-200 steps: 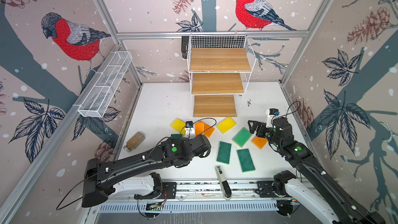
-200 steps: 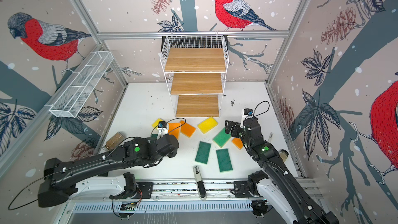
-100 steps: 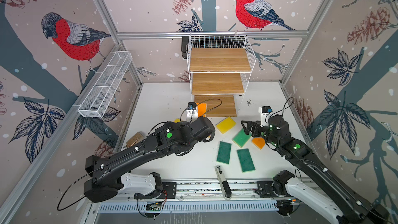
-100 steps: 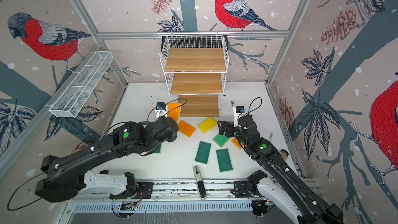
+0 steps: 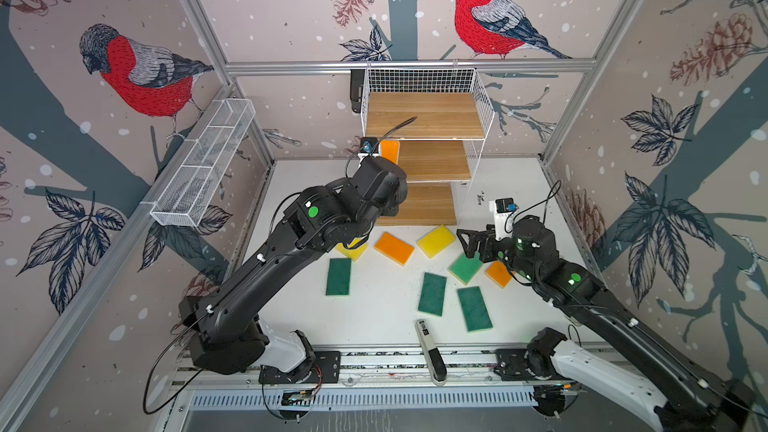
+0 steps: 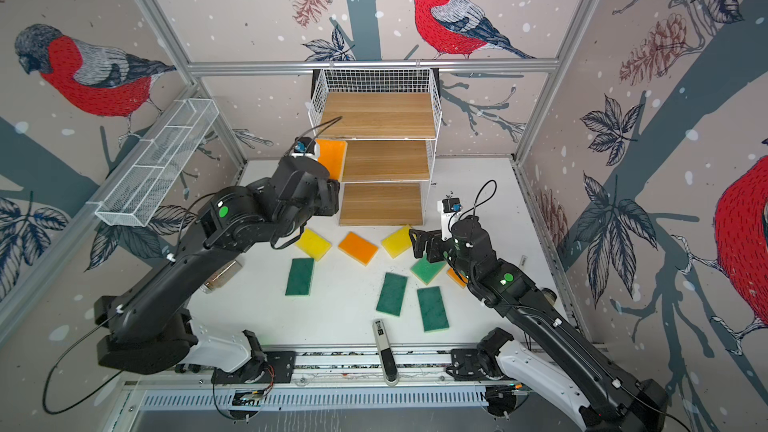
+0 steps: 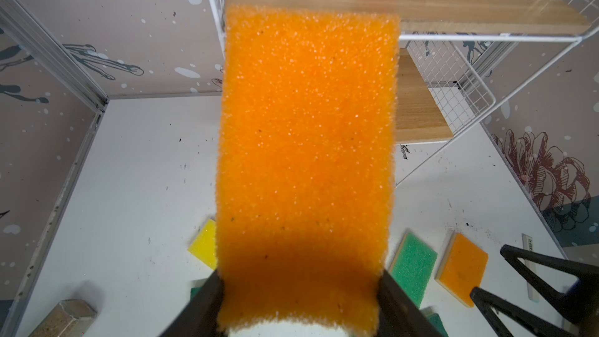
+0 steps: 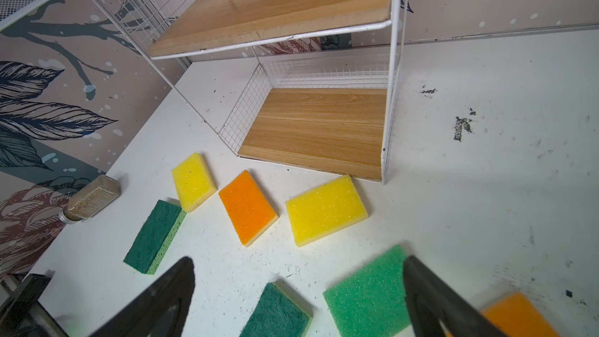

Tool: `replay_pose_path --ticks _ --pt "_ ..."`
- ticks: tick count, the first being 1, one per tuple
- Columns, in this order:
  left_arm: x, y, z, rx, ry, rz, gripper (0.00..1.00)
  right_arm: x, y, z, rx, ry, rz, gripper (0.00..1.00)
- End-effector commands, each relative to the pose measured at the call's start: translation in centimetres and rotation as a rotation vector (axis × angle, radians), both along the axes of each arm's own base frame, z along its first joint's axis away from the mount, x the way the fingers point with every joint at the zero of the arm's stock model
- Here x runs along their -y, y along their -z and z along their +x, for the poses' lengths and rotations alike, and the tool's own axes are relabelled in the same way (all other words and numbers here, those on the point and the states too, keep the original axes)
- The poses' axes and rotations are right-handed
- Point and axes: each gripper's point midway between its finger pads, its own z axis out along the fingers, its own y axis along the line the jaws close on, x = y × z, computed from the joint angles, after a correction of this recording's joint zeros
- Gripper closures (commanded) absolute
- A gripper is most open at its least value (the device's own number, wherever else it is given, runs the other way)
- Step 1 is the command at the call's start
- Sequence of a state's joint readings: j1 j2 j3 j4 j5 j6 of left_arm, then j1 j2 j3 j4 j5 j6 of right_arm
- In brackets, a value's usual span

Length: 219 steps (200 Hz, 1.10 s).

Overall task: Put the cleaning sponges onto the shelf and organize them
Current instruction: 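Lift the orange sponge with the left gripper toward the wooden shelf, then carry the orange sponge over the top wooden shelf with the left gripper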

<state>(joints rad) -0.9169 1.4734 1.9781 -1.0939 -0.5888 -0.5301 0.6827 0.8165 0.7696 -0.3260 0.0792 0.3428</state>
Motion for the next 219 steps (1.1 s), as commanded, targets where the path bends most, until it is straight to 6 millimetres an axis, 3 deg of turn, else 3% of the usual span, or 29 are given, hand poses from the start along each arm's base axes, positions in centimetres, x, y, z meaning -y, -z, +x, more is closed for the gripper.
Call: replay_pose_path --ticks 1,50,112,154,219 --pt "1.1 -1.7 1.8 0.041 0.068 0.032 0.38 -0.3 -1.0 0.3 0.038 -0.002 -0.002 0.01" --pt "2.3 -4.6 5.5 0.102 0.099 0.0 0.39 -0.8 -1.9 0.6 0.059 -0.013 0.003 0.0" --pt "1.7 -5.6 9.8 0.163 0.064 -0.017 0.38 -1.7 -2.3 1.4 0.073 -0.038 -0.025 0.01" --pt "1.3 -6.8 11.5 0.216 0.032 -0.053 0.39 -2.3 -2.0 2.0 0.073 -0.047 -0.031 0.0" --pt "1.8 -5.9 13.3 0.216 -0.014 -0.097 0.38 -2.7 -1.3 2.3 0.055 -0.049 -0.041 0.01"
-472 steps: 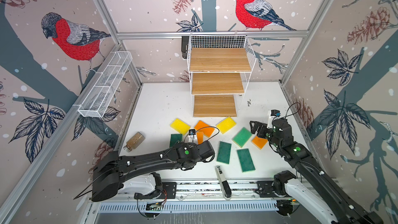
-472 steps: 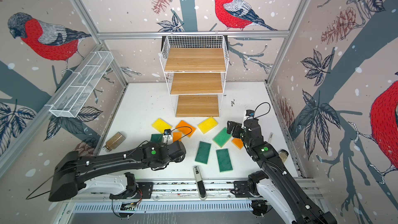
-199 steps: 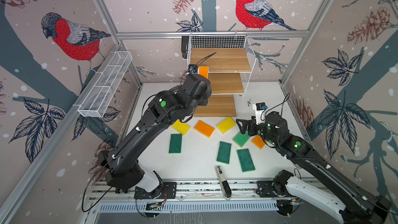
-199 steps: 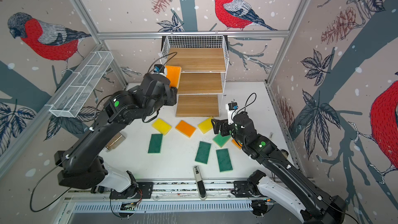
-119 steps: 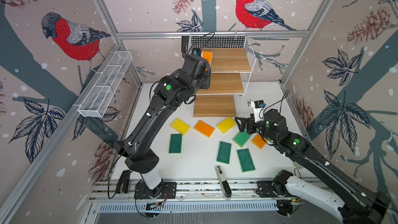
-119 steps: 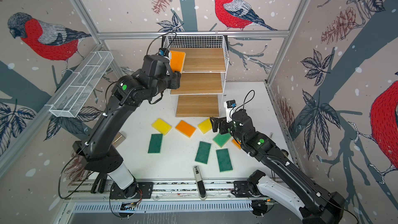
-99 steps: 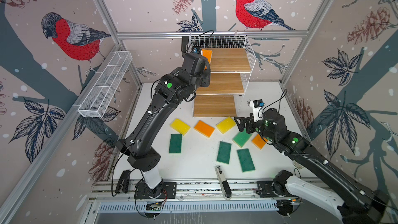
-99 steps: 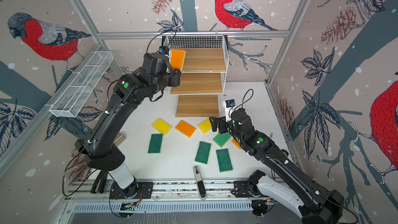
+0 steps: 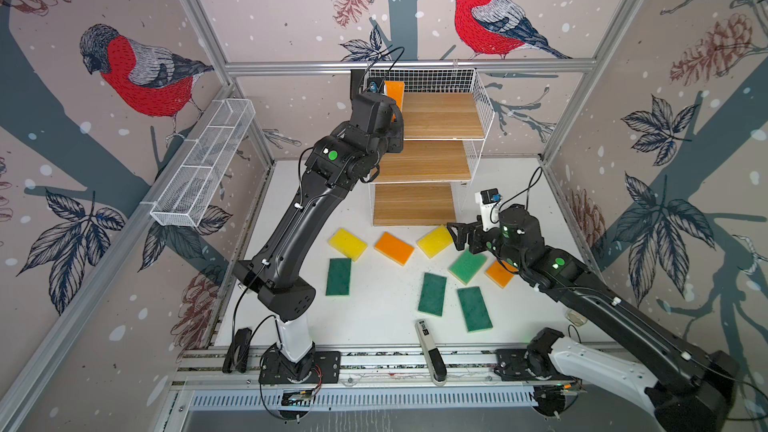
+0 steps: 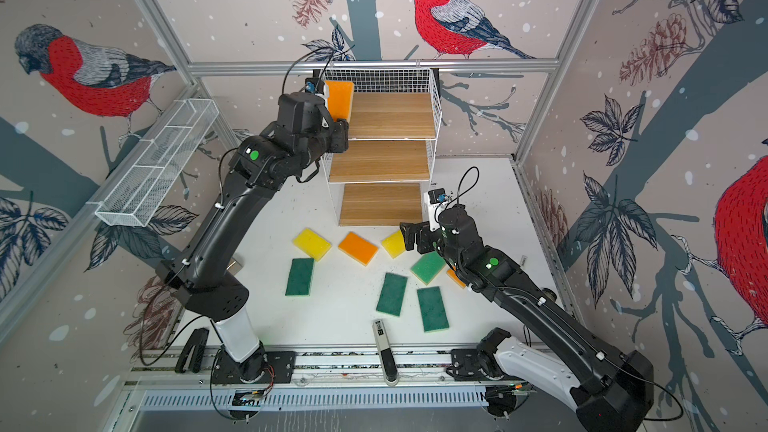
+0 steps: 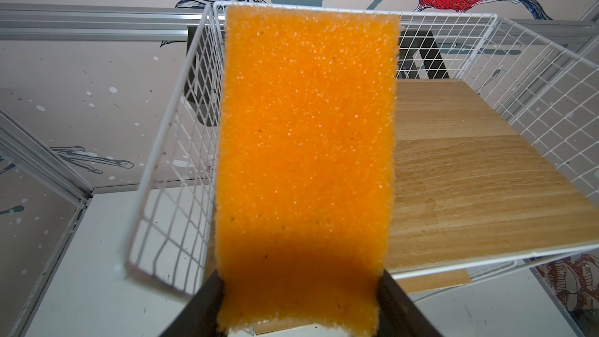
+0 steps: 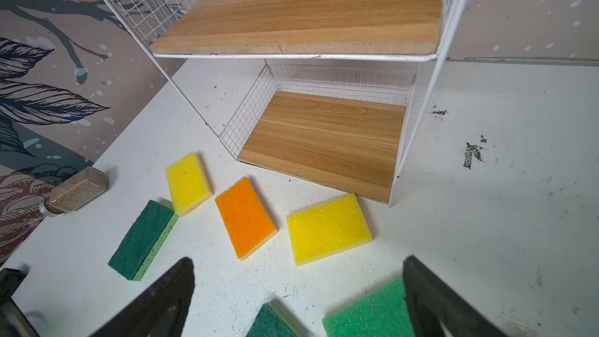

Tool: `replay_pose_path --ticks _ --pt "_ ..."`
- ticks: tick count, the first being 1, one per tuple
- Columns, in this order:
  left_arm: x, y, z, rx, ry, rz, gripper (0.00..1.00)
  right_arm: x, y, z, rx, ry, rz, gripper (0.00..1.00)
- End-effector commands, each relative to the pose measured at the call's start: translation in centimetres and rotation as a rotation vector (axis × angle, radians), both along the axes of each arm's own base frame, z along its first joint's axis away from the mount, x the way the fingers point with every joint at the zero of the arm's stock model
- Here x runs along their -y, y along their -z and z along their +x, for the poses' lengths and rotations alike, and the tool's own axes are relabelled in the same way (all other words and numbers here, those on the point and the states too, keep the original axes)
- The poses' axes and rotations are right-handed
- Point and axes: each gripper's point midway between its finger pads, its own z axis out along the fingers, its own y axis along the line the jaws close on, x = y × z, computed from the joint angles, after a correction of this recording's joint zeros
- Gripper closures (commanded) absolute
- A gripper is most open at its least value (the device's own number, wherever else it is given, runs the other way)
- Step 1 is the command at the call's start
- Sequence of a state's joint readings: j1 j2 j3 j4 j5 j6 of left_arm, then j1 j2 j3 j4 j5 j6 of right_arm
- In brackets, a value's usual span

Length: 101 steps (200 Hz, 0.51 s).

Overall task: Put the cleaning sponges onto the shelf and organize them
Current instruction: 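Carry the orange sponge over the top wooden shelf with the left gripper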

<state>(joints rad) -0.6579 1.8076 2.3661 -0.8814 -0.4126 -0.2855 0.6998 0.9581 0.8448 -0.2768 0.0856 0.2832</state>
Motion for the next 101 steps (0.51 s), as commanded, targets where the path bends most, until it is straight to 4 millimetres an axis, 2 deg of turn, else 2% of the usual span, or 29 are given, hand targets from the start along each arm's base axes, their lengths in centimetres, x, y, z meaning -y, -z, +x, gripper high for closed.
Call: replay_pose_path --ticks 1,30,101 --pt "0.4 -1.2 0.7 0.046 -0.013 -0.06 0.38 -0.4 -0.9 0.3 0.035 -0.012 0.017 0.01" --pt "0.8 -0.9 1.1 0.041 -0.021 -0.081 0.38 -0.4 -1.0 0.1 0.036 -0.018 0.019 0.01" --pt "0.2 -0.1 1.7 0.03 -0.082 -0.08 0.39 0.0 -1.1 -0.3 0.045 -0.016 0.023 0.0"
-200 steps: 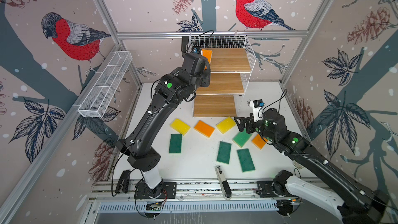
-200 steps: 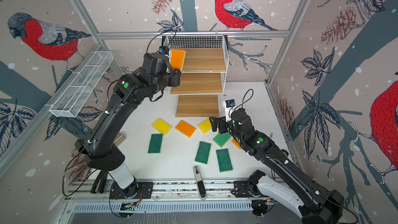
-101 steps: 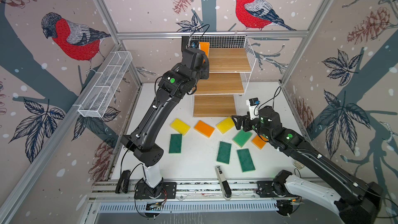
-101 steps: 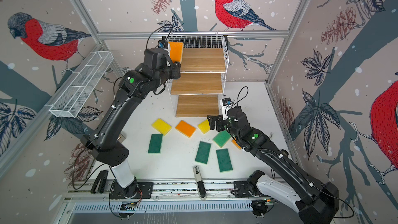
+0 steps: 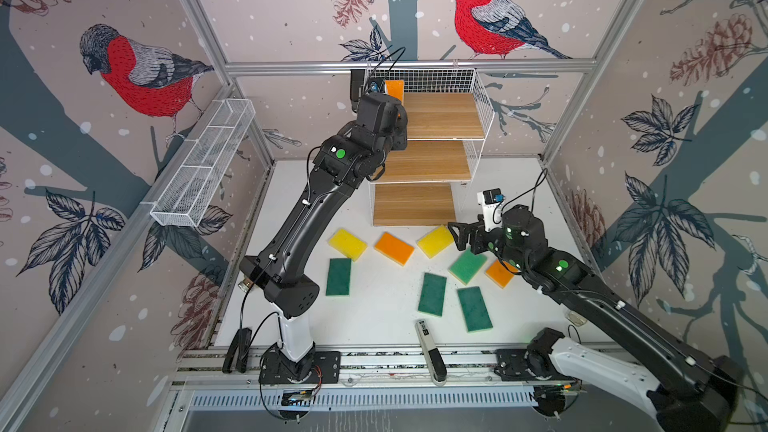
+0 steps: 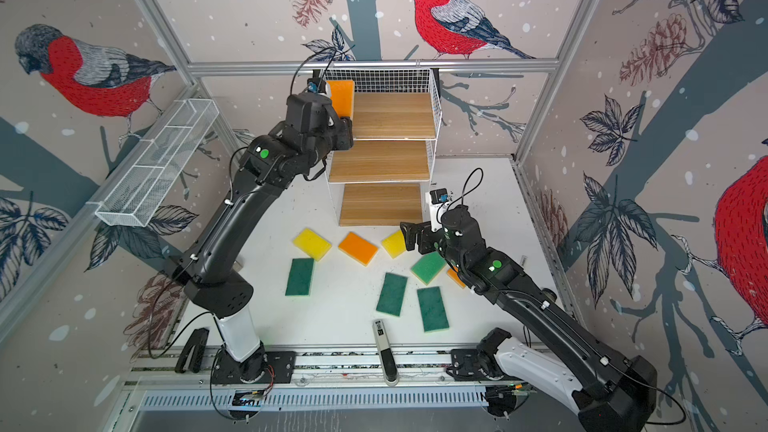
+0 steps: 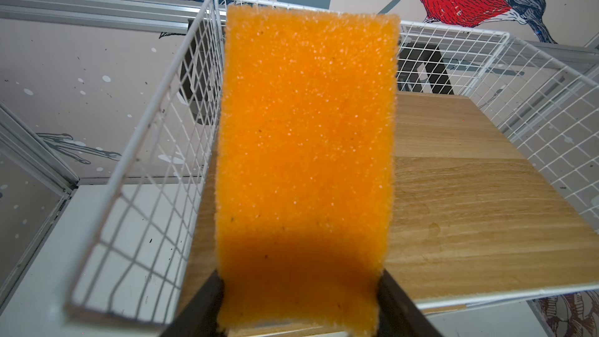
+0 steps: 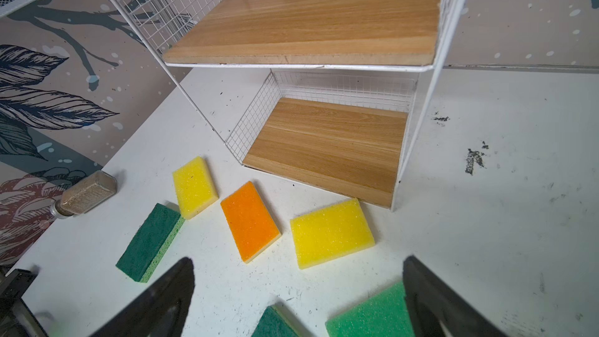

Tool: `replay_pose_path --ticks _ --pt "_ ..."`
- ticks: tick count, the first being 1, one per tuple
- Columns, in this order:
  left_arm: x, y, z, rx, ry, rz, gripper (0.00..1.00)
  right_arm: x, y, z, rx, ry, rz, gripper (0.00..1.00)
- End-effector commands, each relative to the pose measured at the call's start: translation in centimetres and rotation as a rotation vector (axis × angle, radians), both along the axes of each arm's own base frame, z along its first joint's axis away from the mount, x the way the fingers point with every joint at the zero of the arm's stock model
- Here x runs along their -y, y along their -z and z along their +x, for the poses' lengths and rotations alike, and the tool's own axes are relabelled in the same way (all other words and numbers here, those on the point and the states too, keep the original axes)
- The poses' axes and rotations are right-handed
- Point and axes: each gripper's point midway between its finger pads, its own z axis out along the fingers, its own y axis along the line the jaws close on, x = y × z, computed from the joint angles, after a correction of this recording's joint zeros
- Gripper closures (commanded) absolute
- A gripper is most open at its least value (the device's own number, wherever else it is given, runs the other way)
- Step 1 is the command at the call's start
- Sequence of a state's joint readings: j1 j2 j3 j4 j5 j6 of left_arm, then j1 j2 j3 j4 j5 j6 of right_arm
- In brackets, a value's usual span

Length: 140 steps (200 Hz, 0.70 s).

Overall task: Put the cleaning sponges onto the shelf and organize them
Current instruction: 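Carry the orange sponge over the top wooden shelf with the left gripper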

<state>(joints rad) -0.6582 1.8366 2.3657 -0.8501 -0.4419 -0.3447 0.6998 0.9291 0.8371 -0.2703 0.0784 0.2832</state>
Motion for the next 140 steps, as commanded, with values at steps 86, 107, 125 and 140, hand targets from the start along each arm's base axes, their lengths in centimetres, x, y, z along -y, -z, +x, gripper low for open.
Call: replay_pose_path --ticks 86,107,125,140 --pt "-0.6 -0.3 1.1 0.035 -0.085 -0.026 0.39 -0.3 -0.3 0.0 0.02 -0.018 0.012 0.01" --pt "-0.7 0.0 1.3 0.031 -0.096 -0.02 0.38 -0.3 -0.3 -0.1 0.019 -0.018 0.015 0.01" --pt "-0.7 0.4 1.4 0.023 -0.105 -0.017 0.38 -0.4 -0.2 -0.1 0.017 -0.019 0.015 0.01" --pt "-0.7 0.5 1.6 0.021 -0.112 -0.016 0.37 -0.3 -0.2 -0.1 0.016 -0.018 0.014 0.01"
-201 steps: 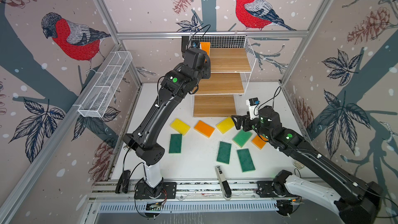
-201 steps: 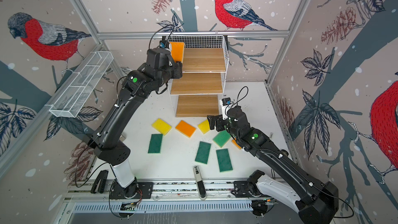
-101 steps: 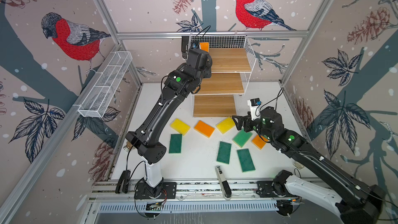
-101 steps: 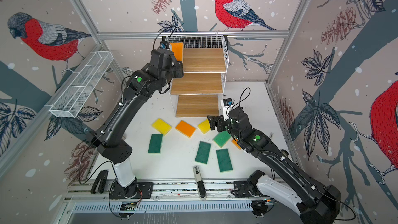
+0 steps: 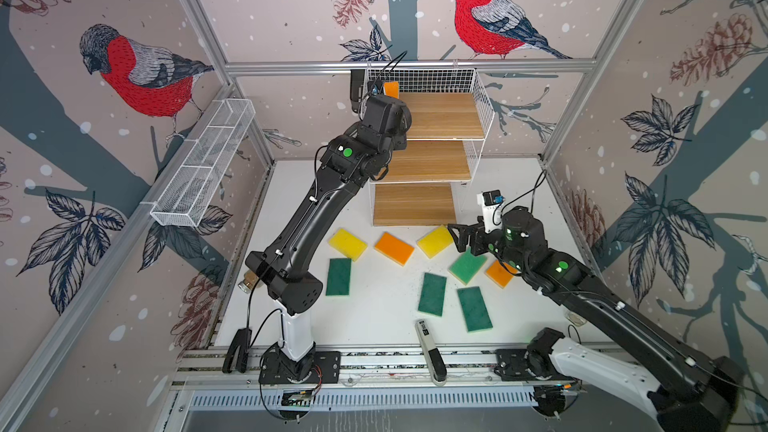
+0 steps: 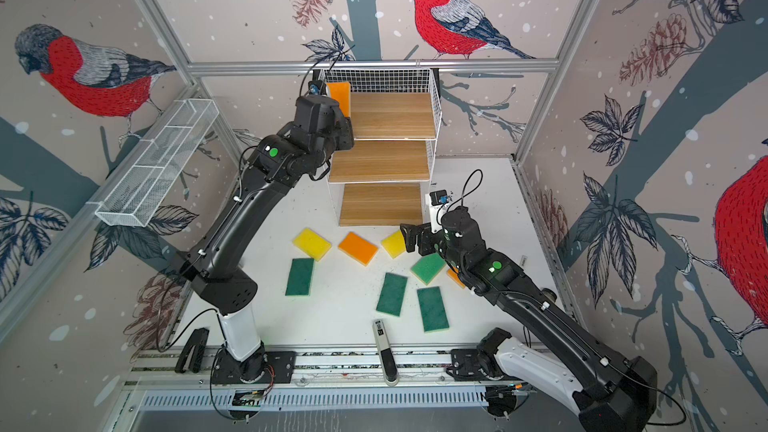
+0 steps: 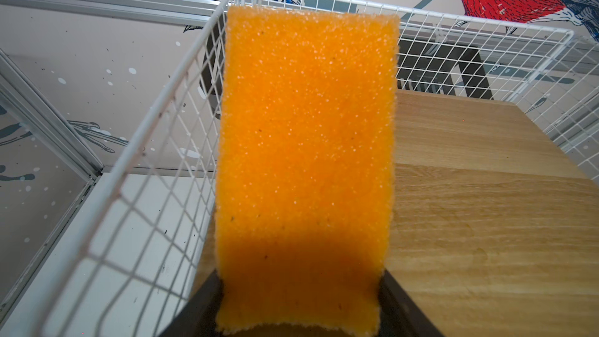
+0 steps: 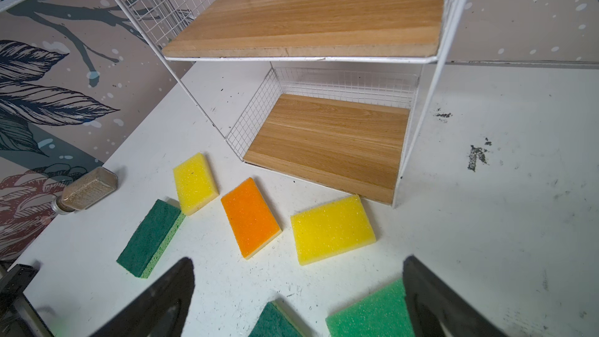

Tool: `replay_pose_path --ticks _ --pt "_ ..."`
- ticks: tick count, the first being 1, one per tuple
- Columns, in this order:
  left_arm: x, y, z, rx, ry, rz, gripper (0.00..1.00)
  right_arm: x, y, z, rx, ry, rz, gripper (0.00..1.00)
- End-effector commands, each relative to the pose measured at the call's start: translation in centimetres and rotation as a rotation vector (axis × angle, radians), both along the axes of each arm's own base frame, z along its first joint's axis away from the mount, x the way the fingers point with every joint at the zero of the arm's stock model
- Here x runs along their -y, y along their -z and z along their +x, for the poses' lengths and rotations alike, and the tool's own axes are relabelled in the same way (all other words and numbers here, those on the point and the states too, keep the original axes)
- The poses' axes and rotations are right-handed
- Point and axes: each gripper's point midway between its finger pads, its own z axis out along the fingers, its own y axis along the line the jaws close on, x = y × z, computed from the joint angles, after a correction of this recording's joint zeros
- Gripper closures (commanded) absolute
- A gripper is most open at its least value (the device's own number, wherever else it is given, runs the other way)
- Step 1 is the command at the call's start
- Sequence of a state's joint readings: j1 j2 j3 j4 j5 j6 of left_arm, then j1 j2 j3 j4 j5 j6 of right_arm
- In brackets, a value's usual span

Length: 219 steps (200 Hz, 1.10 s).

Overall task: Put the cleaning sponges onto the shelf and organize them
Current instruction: 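Carry the orange sponge over the top wooden shelf with the left gripper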

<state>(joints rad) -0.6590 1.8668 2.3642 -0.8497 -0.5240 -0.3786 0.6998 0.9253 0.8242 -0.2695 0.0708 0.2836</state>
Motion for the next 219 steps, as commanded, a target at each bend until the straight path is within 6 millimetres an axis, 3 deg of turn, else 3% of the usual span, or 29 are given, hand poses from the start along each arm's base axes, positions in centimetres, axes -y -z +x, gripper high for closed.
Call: replay_pose_path --ticks 1,219 --pt "-0.1 -0.7 0.5 0.032 -0.028 -0.029 0.37 -0.3 -0.6 0.1 0.025 -0.011 0.017 0.01" --pt "-0.2 0.7 1.1 0.005 -0.067 -0.026 0.27 0.0 -1.2 -0.3 0.033 -0.004 0.04 0.01"
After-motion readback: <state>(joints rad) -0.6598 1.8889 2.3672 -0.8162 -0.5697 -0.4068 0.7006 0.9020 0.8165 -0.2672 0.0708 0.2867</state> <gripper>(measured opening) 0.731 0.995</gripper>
